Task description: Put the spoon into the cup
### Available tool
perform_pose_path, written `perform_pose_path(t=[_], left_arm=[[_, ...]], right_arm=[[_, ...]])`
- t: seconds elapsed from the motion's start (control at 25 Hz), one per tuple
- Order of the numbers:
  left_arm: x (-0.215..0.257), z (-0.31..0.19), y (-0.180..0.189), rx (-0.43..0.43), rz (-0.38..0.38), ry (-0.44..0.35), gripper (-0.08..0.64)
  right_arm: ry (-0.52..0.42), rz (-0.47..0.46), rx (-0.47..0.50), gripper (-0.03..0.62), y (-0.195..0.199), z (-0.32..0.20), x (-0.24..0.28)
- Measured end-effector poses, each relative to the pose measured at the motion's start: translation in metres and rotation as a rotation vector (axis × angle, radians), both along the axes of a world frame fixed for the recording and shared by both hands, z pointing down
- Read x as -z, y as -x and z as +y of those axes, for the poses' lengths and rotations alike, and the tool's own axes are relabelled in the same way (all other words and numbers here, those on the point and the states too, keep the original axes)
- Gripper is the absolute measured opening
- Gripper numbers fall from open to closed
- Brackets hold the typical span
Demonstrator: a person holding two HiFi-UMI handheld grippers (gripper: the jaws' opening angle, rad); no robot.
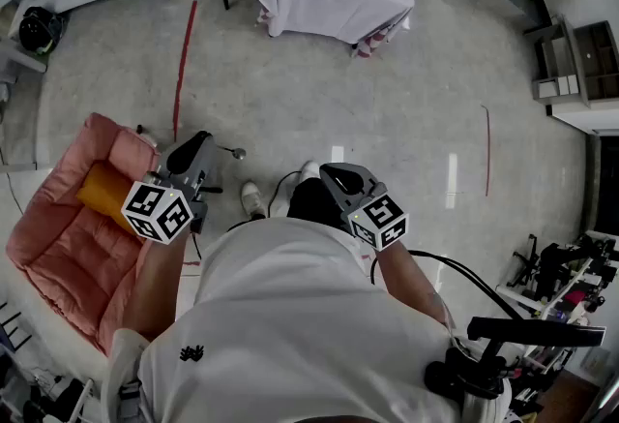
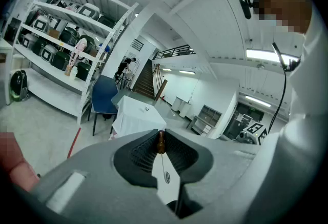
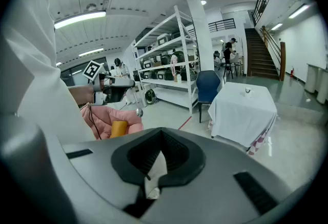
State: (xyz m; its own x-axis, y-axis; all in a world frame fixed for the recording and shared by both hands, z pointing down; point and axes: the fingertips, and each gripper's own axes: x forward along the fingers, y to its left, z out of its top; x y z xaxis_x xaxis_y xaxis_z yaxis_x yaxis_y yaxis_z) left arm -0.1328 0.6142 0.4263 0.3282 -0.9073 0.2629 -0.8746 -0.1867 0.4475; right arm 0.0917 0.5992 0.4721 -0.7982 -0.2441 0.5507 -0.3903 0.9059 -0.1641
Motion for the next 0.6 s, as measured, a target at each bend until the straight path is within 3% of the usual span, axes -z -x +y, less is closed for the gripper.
perform_pose_path(t=[0.32, 0.6], left_arm=[[0.007, -0.047, -0.023, -0.078, 0.012, -0.027, 0.048], [0.003, -0.128, -0.031, -0.111, 0.026, 0.022, 0.048]], right_arm=[[0.016, -0.01, -0.047, 0.006, -0.003, -0.024, -0.004], [0.03, -0.016, -0.068, 0.008, -0.005, -0.112, -0.014]])
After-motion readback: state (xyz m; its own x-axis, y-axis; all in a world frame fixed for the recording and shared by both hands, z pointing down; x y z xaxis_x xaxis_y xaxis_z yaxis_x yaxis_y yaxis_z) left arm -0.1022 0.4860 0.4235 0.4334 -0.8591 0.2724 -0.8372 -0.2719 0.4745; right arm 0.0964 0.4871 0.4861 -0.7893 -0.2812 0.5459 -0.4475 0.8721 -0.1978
